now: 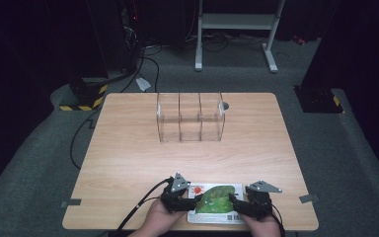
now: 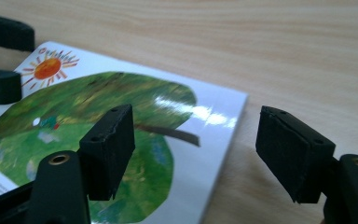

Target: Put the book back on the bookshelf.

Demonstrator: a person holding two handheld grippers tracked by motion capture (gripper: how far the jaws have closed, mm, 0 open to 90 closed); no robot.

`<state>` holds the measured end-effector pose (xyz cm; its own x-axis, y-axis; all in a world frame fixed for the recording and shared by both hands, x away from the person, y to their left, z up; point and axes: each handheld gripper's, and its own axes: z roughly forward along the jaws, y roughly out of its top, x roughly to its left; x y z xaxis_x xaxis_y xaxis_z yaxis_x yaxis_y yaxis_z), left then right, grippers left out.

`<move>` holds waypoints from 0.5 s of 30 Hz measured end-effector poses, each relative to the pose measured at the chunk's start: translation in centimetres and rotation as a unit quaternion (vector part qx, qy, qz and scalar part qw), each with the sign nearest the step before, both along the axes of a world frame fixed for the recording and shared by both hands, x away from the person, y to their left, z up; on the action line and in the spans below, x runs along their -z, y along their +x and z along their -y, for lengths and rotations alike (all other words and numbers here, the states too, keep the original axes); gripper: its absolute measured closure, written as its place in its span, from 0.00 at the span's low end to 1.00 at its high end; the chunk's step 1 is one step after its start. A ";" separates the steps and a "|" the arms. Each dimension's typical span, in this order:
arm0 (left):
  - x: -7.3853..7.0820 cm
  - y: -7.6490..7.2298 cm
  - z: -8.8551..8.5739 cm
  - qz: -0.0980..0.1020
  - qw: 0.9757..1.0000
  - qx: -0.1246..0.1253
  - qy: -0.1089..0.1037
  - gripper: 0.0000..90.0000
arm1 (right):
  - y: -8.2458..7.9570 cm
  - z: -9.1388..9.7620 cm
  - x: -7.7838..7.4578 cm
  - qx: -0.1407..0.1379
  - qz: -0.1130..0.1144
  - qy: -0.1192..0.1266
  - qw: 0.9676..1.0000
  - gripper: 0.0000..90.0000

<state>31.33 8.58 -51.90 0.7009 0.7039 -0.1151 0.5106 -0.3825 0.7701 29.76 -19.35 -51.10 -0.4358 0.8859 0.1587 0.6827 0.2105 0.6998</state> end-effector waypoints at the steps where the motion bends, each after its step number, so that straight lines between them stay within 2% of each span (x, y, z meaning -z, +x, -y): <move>1: 0.0 0.0 0.0 -0.003 1.000 -0.003 0.000 0.40 | 0.0 -0.1 0.1 -0.004 -0.001 -0.005 1.000 0.31; 3: 0.2 0.0 0.0 -0.008 1.000 -0.006 -0.001 0.40 | -0.1 0.0 0.2 -0.004 -0.009 0.002 1.000 0.39; 5: 0.2 0.0 0.0 -0.007 1.000 -0.007 0.000 0.39 | -0.1 -0.1 0.3 -0.006 -0.007 0.005 1.000 0.39; 7: 0.2 -0.1 0.0 0.003 1.000 -0.009 0.004 0.42 | 0.0 -0.1 0.2 -0.003 -0.014 0.006 1.000 0.39; 9: 0.1 -0.1 -0.2 0.015 1.000 -0.016 0.010 0.51 | 0.2 -0.3 0.2 -0.001 -0.013 0.006 1.000 0.40; 15: 0.2 -0.1 -0.3 0.028 0.999 -0.020 0.017 0.51 | 0.8 -0.6 0.1 0.000 -0.017 0.004 1.000 0.40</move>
